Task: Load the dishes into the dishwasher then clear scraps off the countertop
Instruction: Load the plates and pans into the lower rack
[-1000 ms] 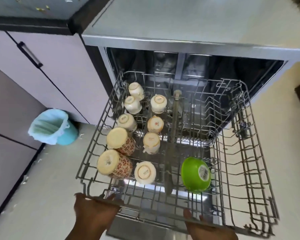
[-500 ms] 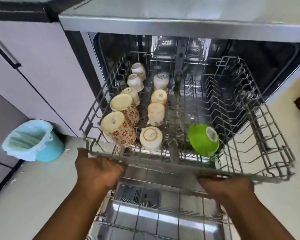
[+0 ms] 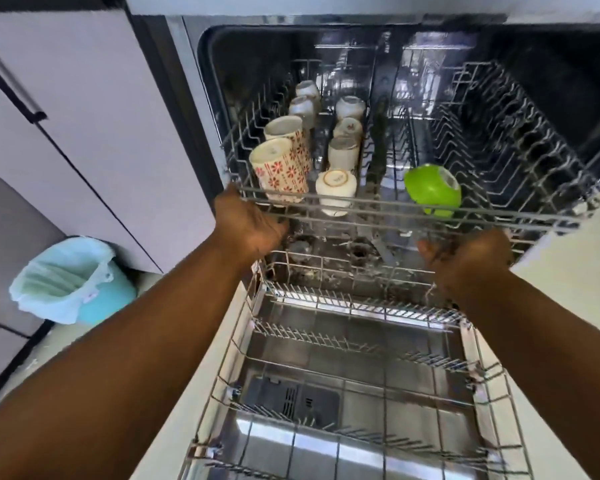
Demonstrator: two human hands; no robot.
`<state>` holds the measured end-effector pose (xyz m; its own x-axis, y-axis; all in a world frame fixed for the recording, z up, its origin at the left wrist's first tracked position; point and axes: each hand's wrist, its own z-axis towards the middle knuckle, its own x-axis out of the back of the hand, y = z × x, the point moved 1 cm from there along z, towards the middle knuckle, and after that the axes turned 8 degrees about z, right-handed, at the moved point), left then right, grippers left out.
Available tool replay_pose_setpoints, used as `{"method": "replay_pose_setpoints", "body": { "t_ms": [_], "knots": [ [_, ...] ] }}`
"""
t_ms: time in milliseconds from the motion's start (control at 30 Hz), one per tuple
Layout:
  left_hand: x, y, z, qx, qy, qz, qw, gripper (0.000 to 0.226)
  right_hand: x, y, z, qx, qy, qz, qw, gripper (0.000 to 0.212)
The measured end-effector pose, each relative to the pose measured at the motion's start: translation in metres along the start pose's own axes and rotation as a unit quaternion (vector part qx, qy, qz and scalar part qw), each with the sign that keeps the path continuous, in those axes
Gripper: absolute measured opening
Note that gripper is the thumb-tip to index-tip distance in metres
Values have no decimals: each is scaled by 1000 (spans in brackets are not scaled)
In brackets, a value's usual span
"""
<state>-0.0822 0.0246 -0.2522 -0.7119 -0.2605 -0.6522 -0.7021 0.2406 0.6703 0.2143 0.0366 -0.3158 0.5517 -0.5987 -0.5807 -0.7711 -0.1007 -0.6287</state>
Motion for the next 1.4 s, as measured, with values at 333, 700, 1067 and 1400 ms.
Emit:
{"method": "replay_pose_setpoints", "body": {
  "t_ms": [333,700,1067,1400],
  "knots": [
    [-19,19,58,25,92,289,953,67,-64,-32,32,-45,-44,-322,945,33],
    [2,9,-3,70,33,627,775,74,39,-36,-10,141,-166,-664,715,13],
    [61,-60,-281,124,-100,918,364,94,94,7,-267,176,-307,-848,395,50],
    [63,45,-419,96,-49,908,404,129,-9,88,-457,155,-396,-841,334,71]
  ]
}}
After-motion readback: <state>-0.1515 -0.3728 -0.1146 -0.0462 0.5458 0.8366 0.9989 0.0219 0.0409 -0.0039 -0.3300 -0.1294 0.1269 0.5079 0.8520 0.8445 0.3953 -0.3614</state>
